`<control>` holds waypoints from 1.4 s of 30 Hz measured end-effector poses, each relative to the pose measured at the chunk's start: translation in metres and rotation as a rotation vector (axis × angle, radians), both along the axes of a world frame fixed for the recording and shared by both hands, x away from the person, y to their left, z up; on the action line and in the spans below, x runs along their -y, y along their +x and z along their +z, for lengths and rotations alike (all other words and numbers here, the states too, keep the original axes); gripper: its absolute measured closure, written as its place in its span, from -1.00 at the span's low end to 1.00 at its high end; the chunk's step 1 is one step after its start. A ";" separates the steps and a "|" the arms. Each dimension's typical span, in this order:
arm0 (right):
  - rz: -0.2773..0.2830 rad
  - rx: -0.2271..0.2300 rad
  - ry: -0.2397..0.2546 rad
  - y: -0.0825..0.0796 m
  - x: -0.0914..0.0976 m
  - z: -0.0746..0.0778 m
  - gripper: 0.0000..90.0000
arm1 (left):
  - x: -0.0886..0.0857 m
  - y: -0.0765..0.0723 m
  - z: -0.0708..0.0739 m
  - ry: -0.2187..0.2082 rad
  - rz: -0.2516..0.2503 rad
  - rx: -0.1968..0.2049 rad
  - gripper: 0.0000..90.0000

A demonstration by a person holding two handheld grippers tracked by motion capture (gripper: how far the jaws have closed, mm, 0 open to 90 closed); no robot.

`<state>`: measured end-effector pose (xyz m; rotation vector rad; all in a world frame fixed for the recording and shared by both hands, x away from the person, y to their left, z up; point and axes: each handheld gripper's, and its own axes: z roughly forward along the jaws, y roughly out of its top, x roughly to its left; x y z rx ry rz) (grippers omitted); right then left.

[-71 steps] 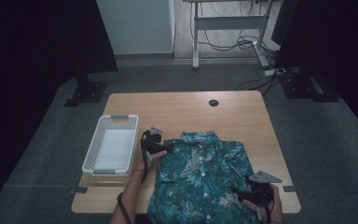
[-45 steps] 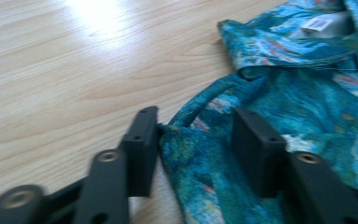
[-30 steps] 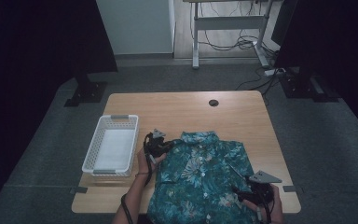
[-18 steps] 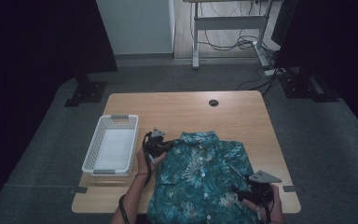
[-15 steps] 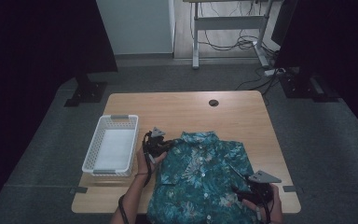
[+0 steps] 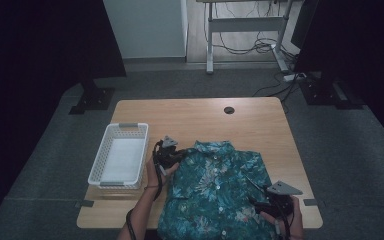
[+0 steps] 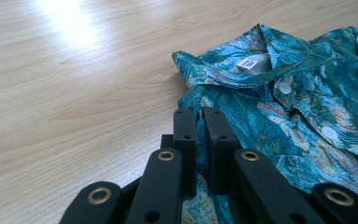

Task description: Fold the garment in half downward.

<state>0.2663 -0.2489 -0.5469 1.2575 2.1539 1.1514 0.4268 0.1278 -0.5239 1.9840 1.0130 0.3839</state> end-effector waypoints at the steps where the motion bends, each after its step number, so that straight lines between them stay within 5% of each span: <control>1: 0.002 0.001 -0.001 0.000 -0.001 0.000 -0.43 | 0.000 0.000 0.000 -0.001 -0.002 0.000 0.88; 16: -0.001 0.028 0.020 0.024 0.001 0.016 -0.43 | 0.002 0.000 0.000 -0.007 -0.012 -0.001 0.88; 31: -0.005 0.000 -0.019 0.080 0.007 0.028 -0.43 | 0.002 -0.002 0.008 -0.007 -0.029 0.011 0.88; 42: 0.001 -0.033 -0.026 0.106 0.014 0.017 -0.44 | 0.002 -0.002 0.009 -0.011 -0.032 0.011 0.88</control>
